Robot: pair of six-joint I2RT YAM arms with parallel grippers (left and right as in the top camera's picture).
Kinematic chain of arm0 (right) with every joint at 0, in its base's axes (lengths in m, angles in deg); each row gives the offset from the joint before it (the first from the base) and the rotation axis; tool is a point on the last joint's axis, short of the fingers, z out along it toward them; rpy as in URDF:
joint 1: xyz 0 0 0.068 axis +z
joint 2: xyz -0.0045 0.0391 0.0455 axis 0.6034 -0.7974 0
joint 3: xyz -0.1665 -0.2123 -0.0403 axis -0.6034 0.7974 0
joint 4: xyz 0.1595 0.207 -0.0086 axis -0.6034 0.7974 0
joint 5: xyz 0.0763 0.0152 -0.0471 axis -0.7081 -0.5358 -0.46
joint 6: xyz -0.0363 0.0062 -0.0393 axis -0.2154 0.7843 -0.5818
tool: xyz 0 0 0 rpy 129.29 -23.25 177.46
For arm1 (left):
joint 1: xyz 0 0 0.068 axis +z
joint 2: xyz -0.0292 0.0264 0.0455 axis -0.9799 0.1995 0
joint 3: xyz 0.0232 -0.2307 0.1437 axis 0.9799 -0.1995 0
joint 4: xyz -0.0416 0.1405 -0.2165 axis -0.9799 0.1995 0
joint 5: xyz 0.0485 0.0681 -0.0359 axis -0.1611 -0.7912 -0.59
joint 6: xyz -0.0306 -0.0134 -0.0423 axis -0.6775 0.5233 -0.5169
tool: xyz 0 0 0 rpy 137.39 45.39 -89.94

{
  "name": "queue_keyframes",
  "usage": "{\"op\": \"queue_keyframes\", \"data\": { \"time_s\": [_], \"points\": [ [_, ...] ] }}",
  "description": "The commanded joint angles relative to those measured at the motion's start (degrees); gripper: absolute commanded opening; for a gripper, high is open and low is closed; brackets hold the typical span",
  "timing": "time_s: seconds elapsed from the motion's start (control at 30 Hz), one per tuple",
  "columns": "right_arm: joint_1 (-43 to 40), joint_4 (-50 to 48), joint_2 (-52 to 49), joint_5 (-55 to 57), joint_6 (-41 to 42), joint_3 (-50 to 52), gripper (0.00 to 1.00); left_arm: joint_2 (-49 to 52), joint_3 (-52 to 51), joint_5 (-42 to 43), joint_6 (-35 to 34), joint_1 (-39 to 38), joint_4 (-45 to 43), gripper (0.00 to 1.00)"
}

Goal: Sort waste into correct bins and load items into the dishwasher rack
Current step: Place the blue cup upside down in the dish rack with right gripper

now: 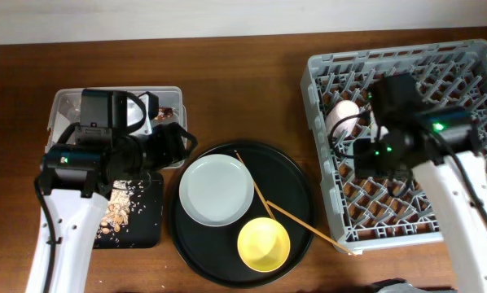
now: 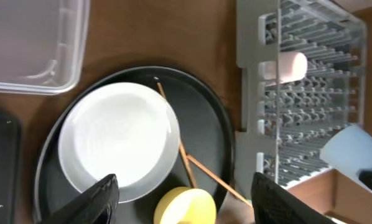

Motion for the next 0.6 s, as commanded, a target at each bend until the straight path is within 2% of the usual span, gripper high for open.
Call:
{"op": "queue_keyframes", "data": {
  "time_s": [0.0,0.07,0.37,0.43,0.47,0.5,0.53,0.57],
  "points": [
    [-0.2,-5.3,-2.0,2.2,1.5,5.0,0.42,-0.3,-0.1,-2.6,2.2,0.2,0.7,0.67],
    [-0.2,-8.9,-4.1,2.2,1.5,6.1,0.42,-0.3,-0.1,-2.6,2.5,0.2,1.2,0.67],
    [-0.2,-9.3,-6.7,2.2,1.7,9.9,0.43,-0.3,-0.1,-2.6,2.7,0.2,2.3,0.67],
    [-0.2,-9.6,-6.7,2.2,1.7,11.4,0.64,-0.3,-0.1,-2.6,2.7,0.2,2.2,0.67],
    [-0.2,-9.7,-6.7,2.2,1.7,11.8,0.70,-0.3,-0.1,-2.6,2.7,0.2,2.2,0.67],
    [-0.2,-9.7,-6.7,2.2,1.7,11.8,0.72,-0.3,-0.1,-2.6,2.7,0.2,2.2,0.67],
    [-0.2,-9.7,-6.7,2.2,1.7,11.8,0.81,-0.3,-0.1,-2.6,2.7,0.2,2.2,0.67],
    [-0.2,-9.7,-6.7,2.1,1.7,11.8,0.83,-0.3,-0.1,-2.6,2.7,0.2,2.2,0.67]
  ]
}}
